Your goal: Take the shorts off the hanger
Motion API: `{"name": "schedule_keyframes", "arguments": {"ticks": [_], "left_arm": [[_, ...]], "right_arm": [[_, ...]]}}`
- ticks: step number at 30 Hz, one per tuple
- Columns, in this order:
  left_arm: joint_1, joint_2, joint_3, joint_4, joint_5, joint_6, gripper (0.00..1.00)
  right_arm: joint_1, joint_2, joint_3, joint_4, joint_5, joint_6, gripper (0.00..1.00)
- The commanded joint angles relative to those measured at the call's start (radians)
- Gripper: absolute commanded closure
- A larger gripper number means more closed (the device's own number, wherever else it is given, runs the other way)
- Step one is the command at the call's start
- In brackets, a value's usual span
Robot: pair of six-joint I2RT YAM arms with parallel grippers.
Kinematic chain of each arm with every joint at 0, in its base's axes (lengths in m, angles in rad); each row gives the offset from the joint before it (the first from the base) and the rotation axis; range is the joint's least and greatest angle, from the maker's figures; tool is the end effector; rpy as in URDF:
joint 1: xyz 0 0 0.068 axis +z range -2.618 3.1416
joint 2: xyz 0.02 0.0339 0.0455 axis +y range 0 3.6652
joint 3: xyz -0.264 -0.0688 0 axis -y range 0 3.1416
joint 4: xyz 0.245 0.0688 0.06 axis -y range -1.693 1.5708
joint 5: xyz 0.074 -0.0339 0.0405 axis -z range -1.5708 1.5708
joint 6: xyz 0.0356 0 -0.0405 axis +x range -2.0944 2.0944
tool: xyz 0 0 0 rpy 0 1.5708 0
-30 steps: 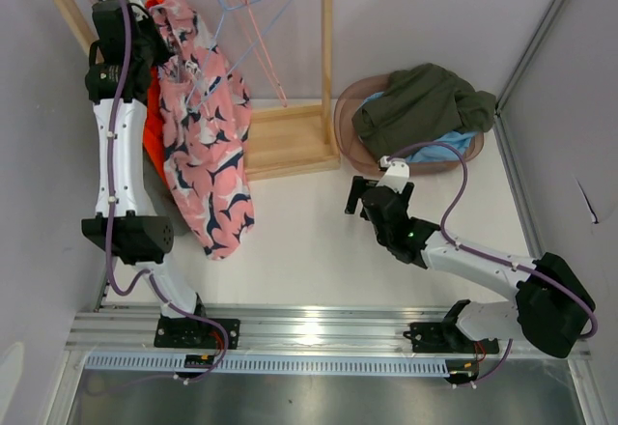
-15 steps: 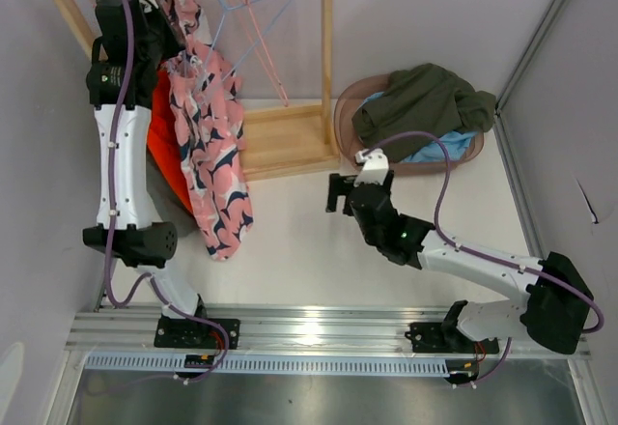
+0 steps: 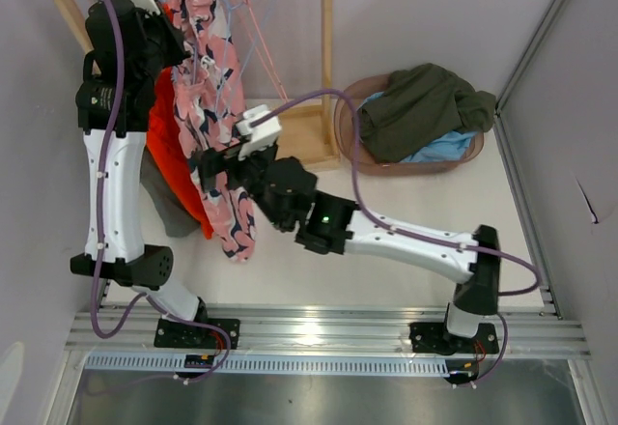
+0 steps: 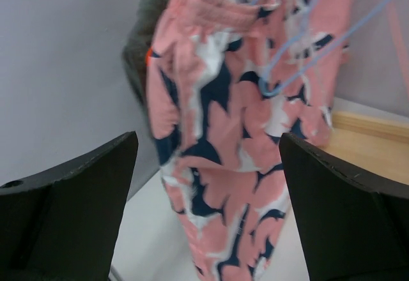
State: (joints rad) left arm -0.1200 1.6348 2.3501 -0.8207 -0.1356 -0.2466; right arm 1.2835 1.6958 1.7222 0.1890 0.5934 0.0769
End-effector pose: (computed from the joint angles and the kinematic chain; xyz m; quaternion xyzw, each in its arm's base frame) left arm 0.2896 -0.0301 0.5714 -0.0921 0.7373 -0.0721 0.6653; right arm 0.1317 0.3754 0.4640 -0.1526 0.6230 0.3260 0.6945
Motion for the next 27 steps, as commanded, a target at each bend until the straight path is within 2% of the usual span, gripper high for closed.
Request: {"name": "schedule_keyframes", "arguments": {"ticks": [1,5,11,12,13,14,15,16,17,18,21,25,27], "left_arm": [[-0.01,-0.064,-0.011,0.042,-0.004,-0.02,1.0],[-0.01,-0.087,-0.015,0.031,0.007,-0.007,1.0],[-0.01,-0.138,-0.058,0.037,0.03,-0.014,1.0],[-0.01,-0.145,-0.064,0.035,0.036,-0.017,1.0],[-0.01,-0.159,-0.071,0.037,0.034,-0.017,1.0],[-0.01,-0.165,-0.084,0.035,0.033,-0.017,1.0],[-0.01,-0.173,-0.084,0.037,0.033,-0.017,1.0],[-0.01,-0.19,-0.094,0.037,0.03,-0.016,1.0],[-0.01,-0.197,-0.112,0.044,0.03,-0.013,1.0],[-0.01,-0.205,-0.123,0.049,0.028,-0.011,1.0],[-0.007,-0.205,-0.102,0.049,0.019,-0.003,1.0],[0.002,-0.174,-0.042,0.032,0.021,0.0,1.0],[0.005,-0.162,-0.016,0.026,0.024,0.003,1.0]], "right_arm": [[0.023,0.134,0.144,-0.048,-0.018,-0.028,0.01],[0.049,0.251,0.31,-0.086,-0.003,-0.008,0.01],[0.065,0.334,0.356,-0.083,0.045,0.008,0.01],[0.065,0.338,0.346,-0.074,0.055,0.003,0.05],[0.066,0.338,0.333,-0.065,0.063,0.0,0.19],[0.066,0.335,0.317,-0.054,0.089,-0.006,0.26],[0.069,0.329,0.277,-0.036,0.1,-0.009,0.56],[0.073,0.306,0.248,-0.022,0.103,-0.018,0.75],[0.076,0.291,0.219,-0.013,0.118,-0.016,0.93],[0.085,0.277,0.191,-0.005,0.124,-0.009,1.0],[0.118,0.2,0.044,0.0,0.135,-0.002,1.0],[0.282,0.101,-0.186,-0.026,0.235,0.052,1.0],[0.347,0.047,-0.326,-0.068,0.298,0.141,1.0]]}}
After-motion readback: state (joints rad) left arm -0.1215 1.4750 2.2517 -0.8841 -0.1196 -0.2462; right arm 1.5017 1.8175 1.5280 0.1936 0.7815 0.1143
